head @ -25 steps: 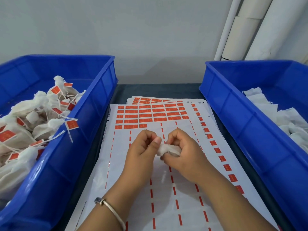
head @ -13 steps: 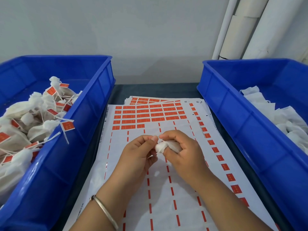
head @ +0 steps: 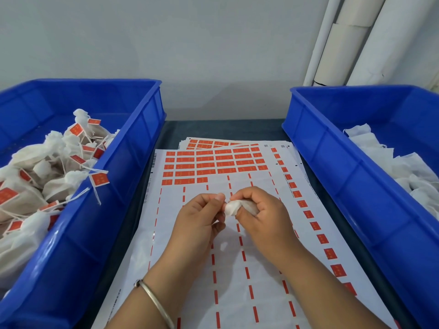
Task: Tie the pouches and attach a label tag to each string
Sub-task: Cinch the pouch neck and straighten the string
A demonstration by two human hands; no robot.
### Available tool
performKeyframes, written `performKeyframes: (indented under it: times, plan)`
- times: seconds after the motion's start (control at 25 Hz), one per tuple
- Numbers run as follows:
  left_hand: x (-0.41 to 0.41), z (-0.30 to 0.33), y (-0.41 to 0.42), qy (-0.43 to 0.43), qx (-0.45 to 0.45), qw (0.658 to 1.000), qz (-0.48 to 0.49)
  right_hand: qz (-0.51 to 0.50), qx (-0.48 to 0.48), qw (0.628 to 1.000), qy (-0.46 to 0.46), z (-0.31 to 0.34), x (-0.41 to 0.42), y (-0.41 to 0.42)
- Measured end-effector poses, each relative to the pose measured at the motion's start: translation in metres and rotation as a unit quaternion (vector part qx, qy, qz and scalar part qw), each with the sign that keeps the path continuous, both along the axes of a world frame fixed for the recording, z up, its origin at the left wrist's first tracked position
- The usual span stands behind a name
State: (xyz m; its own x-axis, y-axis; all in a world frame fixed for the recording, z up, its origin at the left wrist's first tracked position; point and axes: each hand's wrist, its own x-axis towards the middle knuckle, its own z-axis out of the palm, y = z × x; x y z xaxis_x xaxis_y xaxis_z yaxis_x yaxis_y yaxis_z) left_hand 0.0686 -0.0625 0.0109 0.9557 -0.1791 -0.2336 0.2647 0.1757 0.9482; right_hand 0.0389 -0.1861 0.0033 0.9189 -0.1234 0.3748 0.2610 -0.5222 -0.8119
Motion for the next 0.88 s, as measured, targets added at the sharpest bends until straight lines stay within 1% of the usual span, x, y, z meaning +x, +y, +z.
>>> performKeyframes:
  times: [0.04, 0.08, 0.16, 0.24, 0.32, 0.4, 0.52, 0.64, 0.72, 0.88]
  plan:
    - [-0.001, 0.0, 0.001, -0.009, 0.005, 1.0, 0.007, -0.002, 0.003, 1.0, 0.011, 0.001, 0.0, 0.0]
    - [-0.001, -0.001, 0.002, -0.034, 0.011, 0.999, 0.011, -0.006, 0.014, 1.0, 0.021, 0.001, 0.001, -0.001]
    - [-0.001, 0.0, 0.004, -0.096, 0.032, 0.995, -0.01, -0.019, 0.058, 0.997, 0.039, 0.002, 0.003, -0.002]
    - [-0.002, -0.001, 0.003, -0.158, 0.087, 0.983, -0.038, -0.031, 0.091, 0.994, 0.052, 0.002, 0.004, -0.004]
    - [-0.004, -0.001, 0.0, -0.217, 0.167, 0.961, -0.027, -0.024, 0.096, 0.993, 0.065, 0.002, 0.004, -0.004]
    - [-0.004, 0.0, 0.0, -0.251, 0.196, 0.948, -0.005, -0.016, 0.094, 0.993, 0.072, 0.002, 0.004, -0.003]
    - [0.0, -0.001, 0.004, -0.26, 0.212, 0.942, 0.009, 0.004, 0.091, 0.991, 0.103, 0.004, 0.005, -0.004]
    - [0.002, -0.001, 0.005, -0.247, 0.208, 0.947, 0.001, 0.047, 0.093, 0.979, 0.174, 0.007, 0.006, -0.01]
    - [0.001, -0.002, 0.005, -0.238, 0.197, 0.951, -0.001, 0.084, 0.138, 0.963, 0.217, 0.007, 0.005, -0.013]
    - [-0.001, -0.004, 0.004, -0.245, 0.194, 0.95, 0.007, 0.136, 0.293, 0.91, 0.26, 0.007, 0.006, -0.015]
